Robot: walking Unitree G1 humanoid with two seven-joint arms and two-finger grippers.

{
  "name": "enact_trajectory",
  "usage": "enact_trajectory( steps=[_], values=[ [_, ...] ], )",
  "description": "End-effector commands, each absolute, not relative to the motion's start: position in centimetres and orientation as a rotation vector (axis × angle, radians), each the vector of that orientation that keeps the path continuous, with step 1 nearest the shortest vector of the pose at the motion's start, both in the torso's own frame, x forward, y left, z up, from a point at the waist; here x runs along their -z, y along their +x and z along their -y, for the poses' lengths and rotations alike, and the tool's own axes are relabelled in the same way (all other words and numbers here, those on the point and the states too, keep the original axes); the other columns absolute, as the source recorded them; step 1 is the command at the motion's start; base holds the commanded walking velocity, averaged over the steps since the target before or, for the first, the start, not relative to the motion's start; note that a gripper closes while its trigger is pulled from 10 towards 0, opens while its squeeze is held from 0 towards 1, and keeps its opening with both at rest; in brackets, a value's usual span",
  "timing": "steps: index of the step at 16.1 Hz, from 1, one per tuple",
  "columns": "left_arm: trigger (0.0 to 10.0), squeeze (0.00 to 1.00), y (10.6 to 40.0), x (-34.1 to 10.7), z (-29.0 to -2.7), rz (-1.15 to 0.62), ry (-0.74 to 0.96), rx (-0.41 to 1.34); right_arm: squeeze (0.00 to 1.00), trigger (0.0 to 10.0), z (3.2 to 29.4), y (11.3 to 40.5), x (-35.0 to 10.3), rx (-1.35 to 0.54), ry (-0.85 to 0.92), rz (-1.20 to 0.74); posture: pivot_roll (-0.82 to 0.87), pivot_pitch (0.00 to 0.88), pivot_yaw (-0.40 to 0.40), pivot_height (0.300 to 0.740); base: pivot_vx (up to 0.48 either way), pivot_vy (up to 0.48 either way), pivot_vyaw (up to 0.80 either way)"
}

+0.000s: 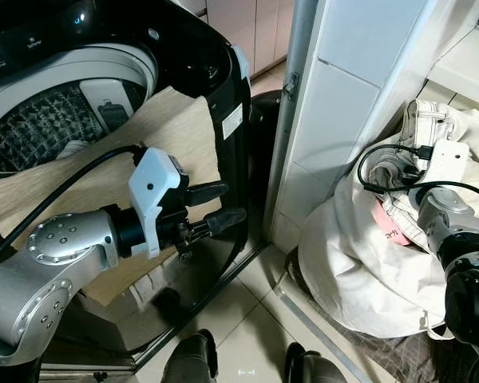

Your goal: Clothes washing

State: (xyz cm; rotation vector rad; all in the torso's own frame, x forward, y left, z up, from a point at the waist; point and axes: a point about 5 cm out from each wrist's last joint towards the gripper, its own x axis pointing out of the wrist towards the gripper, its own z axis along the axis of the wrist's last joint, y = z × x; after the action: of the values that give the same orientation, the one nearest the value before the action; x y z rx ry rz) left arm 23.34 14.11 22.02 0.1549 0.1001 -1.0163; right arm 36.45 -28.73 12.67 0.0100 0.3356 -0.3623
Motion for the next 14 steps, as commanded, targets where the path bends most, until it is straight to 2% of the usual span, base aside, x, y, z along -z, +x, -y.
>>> enact_trajectory(
  steps=[1,7,14],
  values=[
    [10.0,0.00,23.1,-22.2,-14.0,-0.101,0.162,1.025,0.00,0.0,28.6,36.7,-12.9,0.365,0.022,-0.346,0.33,0.191,0.024,0.740,0.000,0.000,0.00],
    [10.0,0.00,23.9,-22.4,-13.5,-0.063,0.155,0.996,0.00,0.0,28.7,36.9,-13.6,0.366,0.041,-0.302,0.30,0.152,0.023,0.740,0.000,0.000,0.00],
    [10.0,0.00,28.0,-20.9,-11.2,0.027,0.013,0.861,0.00,0.0,29.4,37.4,-16.8,0.330,0.100,-0.115,-0.01,0.084,0.058,0.740,0.000,0.000,0.00]
  ],
)
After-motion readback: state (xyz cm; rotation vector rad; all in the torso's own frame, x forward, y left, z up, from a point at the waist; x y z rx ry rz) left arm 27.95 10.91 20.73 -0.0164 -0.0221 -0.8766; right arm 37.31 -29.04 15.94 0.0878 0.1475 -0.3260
